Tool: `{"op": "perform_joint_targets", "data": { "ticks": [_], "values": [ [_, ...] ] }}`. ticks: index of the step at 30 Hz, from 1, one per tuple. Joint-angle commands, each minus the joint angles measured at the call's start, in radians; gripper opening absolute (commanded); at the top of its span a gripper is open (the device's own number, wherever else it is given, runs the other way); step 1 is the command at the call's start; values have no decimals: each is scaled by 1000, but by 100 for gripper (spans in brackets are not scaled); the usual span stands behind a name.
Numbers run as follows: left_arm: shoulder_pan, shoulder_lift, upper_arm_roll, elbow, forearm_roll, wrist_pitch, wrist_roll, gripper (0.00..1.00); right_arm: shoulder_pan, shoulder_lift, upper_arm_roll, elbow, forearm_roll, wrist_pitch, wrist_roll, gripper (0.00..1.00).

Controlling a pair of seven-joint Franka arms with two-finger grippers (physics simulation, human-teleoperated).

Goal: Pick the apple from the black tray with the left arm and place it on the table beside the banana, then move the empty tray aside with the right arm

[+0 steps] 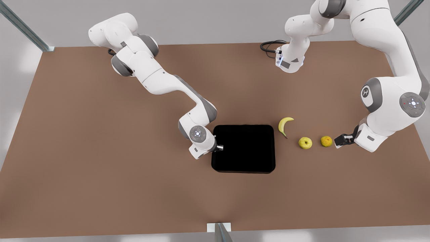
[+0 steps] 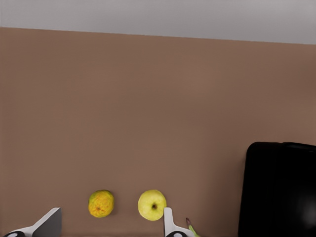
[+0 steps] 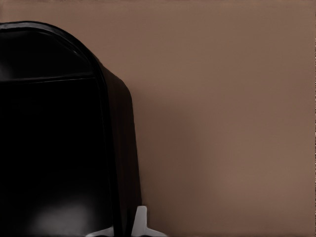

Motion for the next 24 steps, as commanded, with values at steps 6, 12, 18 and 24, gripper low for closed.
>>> {"op": "perform_joint_targets", "data": {
  "ticks": [6,12,18,24],
  "values": [
    [-2,-1,-1,0,1,1,19,100,-3,-58,4,1,3,-69,-46,13],
    [-22,-1,-3,0,1,-6,18,100,-51,-147,12,0,9,-257,-164,12],
    [-54,-3,-4,-7,-1,-32,-13,100,-195,-276,10,0,12,-589,-455,12],
    [-74,2,0,3,-14,-33,-71,100,-337,-317,4,-2,11,-813,-753,12]
  ]
}}
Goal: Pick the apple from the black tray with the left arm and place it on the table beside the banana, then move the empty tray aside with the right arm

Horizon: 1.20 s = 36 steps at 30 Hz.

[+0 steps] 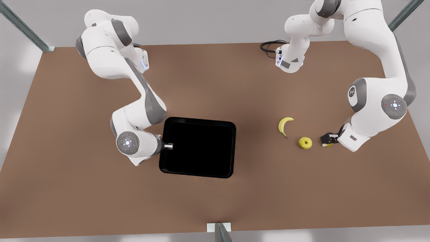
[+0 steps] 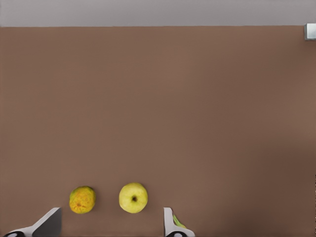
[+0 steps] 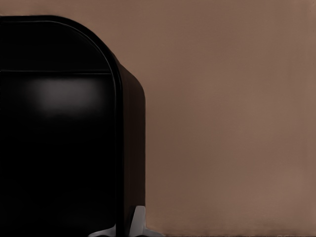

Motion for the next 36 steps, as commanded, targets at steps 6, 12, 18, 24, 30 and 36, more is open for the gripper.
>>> {"op": "perform_joint_targets", "data": {
  "ticks": [6,12,18,24,30,36],
  "values": [
    [37,2,3,36,-36,13,-49,100,-213,-15,-17,0,-58,-319,-837,12],
    [36,2,2,37,-32,6,-43,100,-339,-15,-114,2,-93,-321,-1165,12],
    [14,4,-3,39,8,13,-41,100,-341,-15,-205,2,-93,-319,-1276,12],
    [16,6,-3,39,10,13,-43,100,-349,26,-209,-3,-93,-238,-1275,12],
    [16,6,-3,39,10,13,-43,100,-349,97,-221,-3,-114,-137,-1267,12],
    [16,4,-3,39,10,13,-43,100,-349,106,-223,-3,-113,-111,-1261,79]
  ]
}}
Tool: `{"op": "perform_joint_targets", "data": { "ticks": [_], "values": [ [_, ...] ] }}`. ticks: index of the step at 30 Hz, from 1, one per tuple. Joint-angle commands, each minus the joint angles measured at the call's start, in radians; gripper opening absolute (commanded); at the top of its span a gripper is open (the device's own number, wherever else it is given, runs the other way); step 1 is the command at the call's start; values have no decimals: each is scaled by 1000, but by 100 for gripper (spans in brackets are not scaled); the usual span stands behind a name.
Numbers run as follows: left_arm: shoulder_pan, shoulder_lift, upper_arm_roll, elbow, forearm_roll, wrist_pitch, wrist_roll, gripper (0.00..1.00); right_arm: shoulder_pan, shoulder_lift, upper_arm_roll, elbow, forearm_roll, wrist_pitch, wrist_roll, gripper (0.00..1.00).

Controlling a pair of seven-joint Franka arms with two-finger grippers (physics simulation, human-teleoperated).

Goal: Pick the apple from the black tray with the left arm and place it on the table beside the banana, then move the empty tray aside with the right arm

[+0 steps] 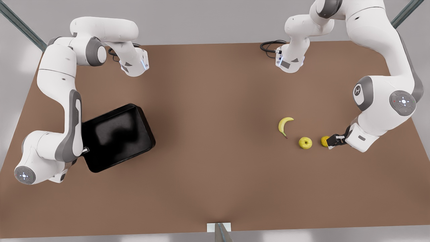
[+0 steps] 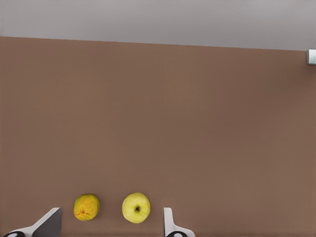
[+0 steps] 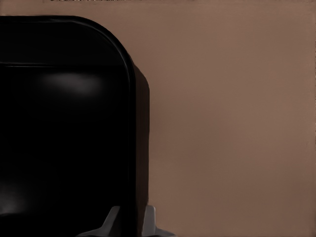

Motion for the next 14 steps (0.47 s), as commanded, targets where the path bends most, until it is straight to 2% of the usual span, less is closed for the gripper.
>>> {"op": "perform_joint_targets", "data": {
  "ticks": [1,2,4,7,9,10,12,14],
  "values": [
    [0,0,0,1,2,0,-7,100,0,-2,0,2,-2,36,-212,95],
    [0,0,0,1,2,0,-7,100,3,-8,1,3,0,35,-208,100],
    [0,-2,0,1,2,0,-7,100,9,-53,1,6,6,22,-186,100],
    [0,0,0,1,2,0,-7,100,11,-206,33,6,76,-54,-96,100],
    [0,0,0,1,2,0,-7,100,9,-283,188,6,73,-70,119,100],
    [0,0,0,1,2,0,-7,100,15,-306,239,5,64,-82,237,100],
    [0,0,0,1,2,0,-7,100,41,-318,244,5,10,-91,403,100],
    [-2,1,0,1,4,0,-7,100,37,-332,239,3,-23,-100,417,100]
  ]
}}
